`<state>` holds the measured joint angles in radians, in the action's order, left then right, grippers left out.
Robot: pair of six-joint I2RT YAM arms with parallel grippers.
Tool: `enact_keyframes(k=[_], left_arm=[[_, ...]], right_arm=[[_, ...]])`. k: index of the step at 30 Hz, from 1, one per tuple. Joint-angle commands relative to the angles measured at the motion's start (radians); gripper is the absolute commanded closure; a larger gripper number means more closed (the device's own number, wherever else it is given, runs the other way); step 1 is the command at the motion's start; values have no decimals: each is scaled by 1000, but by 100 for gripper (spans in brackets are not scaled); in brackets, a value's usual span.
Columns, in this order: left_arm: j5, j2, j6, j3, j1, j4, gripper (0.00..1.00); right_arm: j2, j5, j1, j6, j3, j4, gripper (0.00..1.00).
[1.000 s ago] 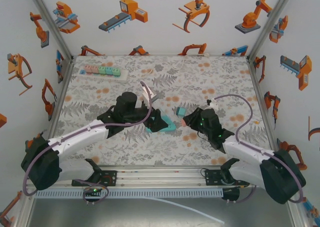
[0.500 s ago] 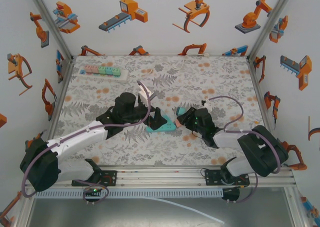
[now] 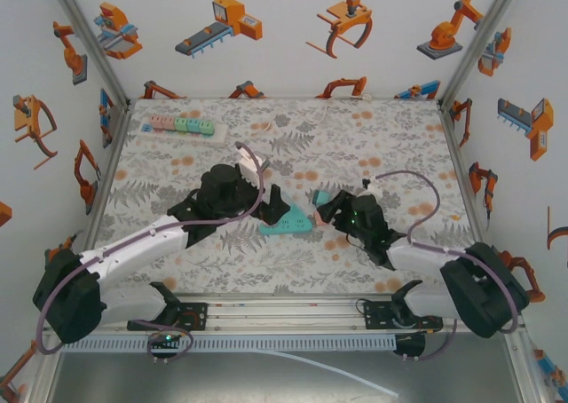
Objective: Pull the plug off the socket
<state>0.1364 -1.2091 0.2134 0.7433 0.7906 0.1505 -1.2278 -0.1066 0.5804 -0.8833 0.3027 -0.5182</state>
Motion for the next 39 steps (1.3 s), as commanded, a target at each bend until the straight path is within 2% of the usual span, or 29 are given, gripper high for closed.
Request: enact_keyframes(k=[1, 4, 8, 10, 14, 18, 29, 34, 39], left_arm=[[-51, 13, 85, 11, -54, -65, 6], [-75, 26, 166, -11, -109, -63, 6], [-146, 48, 262, -34, -181, -110, 5], [-170, 54, 300, -40, -213, -143, 5], [-164, 70, 372, -76, -271, -153, 5], [-136, 83, 394, -101, -304, -143, 4], [-74, 66, 354, -110, -317, -131, 3], [-12, 26, 340, -107, -317, -120, 9], [107, -47, 344, -95, -315, -58, 21]], right_arm=[[88, -51, 24, 193, 67, 106, 38], [150, -42, 70, 388, 123, 156, 37], [154, 91, 131, 696, 220, 191, 38], [131, 137, 189, 883, 266, 214, 38], [45, 332, 274, 1219, 344, 261, 40], [-55, 458, 331, 1442, 389, 275, 40], [-343, 440, 355, 1564, 565, 359, 45], [-404, 463, 355, 1589, 609, 402, 56], [-400, 528, 351, 1617, 631, 464, 74]])
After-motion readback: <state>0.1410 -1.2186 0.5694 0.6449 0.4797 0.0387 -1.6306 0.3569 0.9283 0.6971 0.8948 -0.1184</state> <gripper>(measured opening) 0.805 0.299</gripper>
